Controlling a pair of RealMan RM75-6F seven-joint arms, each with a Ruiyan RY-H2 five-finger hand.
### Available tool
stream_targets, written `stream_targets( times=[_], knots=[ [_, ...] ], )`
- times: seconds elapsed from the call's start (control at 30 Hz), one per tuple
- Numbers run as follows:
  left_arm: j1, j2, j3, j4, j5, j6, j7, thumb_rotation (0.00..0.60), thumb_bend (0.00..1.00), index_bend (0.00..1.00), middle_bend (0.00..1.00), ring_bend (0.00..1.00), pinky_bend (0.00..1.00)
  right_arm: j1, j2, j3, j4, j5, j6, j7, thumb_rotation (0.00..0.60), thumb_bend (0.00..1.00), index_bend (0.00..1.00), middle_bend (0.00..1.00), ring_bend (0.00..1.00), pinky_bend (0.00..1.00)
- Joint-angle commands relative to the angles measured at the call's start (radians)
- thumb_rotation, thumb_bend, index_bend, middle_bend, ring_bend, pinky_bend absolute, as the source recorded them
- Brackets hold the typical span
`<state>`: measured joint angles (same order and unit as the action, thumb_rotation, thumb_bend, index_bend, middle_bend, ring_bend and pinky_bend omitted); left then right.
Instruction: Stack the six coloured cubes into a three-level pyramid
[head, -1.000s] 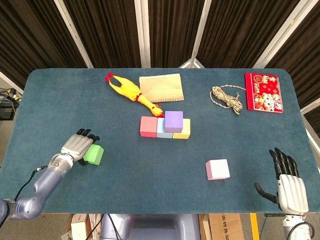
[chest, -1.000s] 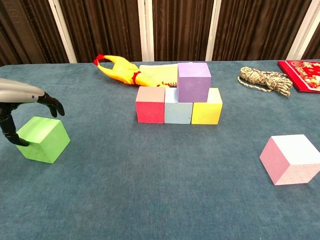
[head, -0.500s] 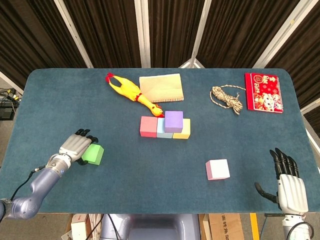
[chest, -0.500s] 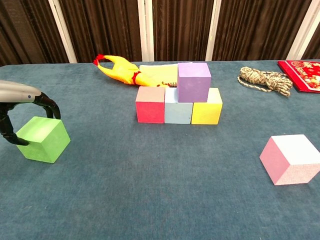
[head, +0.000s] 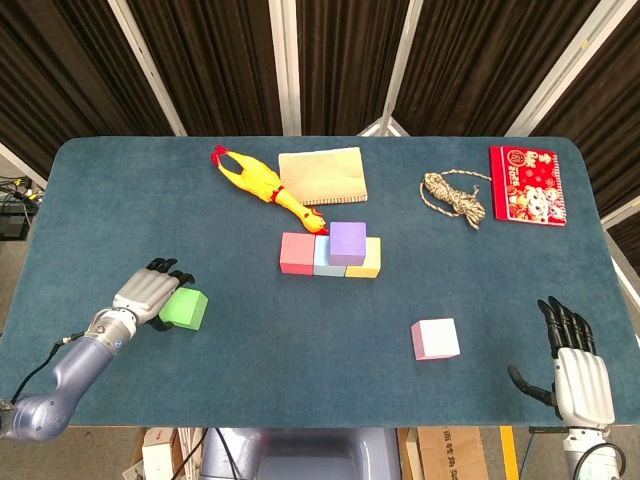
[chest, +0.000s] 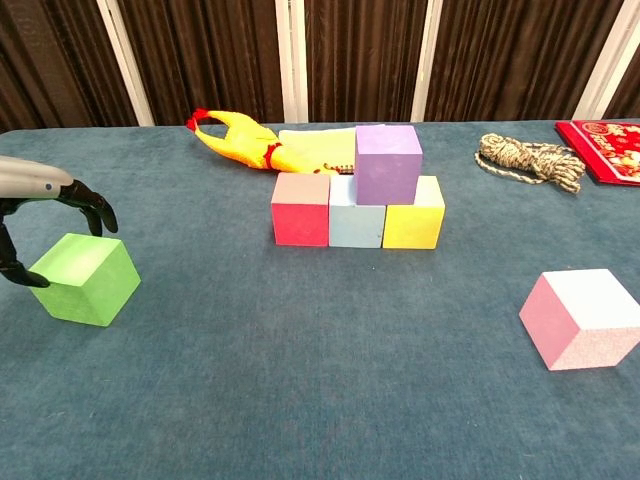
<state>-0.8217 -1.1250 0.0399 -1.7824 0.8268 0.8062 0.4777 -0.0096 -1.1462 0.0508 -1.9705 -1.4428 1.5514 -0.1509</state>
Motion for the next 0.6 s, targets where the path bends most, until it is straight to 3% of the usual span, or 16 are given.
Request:
stream_targets(
  times=[0.03,0.6],
  knots=[
    [0.002,0.003,0.002,-0.004,0.007,0.003,-0.005,0.600,0.28,0.20,0.19,0.00,0.00,0.001,0.000,0.001,0.000,0.003,-0.003,0.002,0.600,0.25,0.05,0.03,0.00,0.00],
    [0.057,-0.026,0.026,0.045,0.148,0.055,-0.038,0.600,0.25,0.17,0.18,0.00,0.00,0.001,0.006,0.005,-0.009,0.018,-0.019,0.021,0.600,0.25,0.06,0.03,0.00,0.00]
  ],
)
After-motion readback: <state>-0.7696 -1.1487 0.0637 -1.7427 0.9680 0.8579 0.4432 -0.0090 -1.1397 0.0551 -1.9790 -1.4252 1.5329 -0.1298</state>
